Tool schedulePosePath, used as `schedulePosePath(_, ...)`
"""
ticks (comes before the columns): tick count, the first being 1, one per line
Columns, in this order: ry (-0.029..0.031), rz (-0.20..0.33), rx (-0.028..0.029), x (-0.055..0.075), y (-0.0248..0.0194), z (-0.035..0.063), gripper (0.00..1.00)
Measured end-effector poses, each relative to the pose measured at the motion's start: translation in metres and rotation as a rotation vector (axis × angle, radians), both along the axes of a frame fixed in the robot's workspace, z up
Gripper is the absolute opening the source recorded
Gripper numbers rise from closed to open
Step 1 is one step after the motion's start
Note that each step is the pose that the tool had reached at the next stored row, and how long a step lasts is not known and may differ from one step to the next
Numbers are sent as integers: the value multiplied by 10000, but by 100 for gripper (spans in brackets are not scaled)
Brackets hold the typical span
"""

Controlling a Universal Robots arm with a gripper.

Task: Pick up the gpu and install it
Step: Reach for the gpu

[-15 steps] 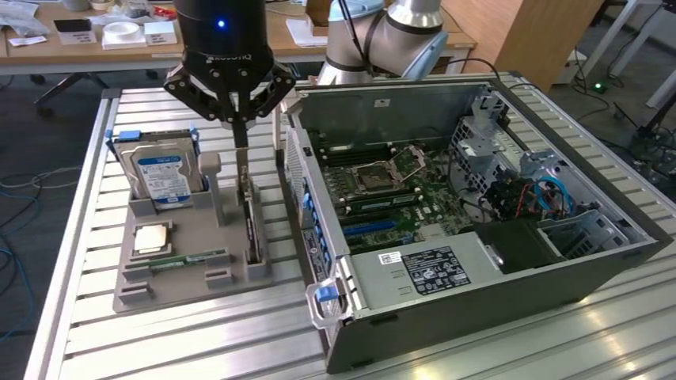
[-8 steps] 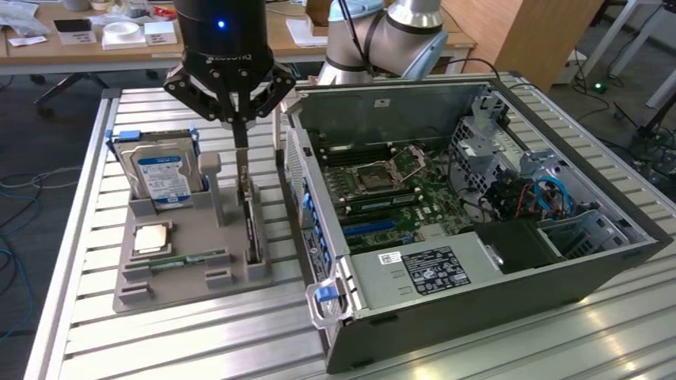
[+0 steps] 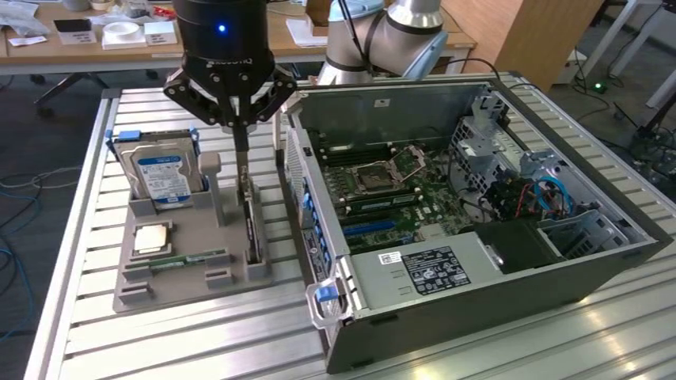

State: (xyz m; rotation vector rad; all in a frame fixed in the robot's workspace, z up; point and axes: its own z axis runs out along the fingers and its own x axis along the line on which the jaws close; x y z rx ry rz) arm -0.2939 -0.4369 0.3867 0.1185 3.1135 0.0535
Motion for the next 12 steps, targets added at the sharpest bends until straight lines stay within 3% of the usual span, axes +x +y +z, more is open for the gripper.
schedulePosePath(12,0,0,-1,-33,0,-67,11)
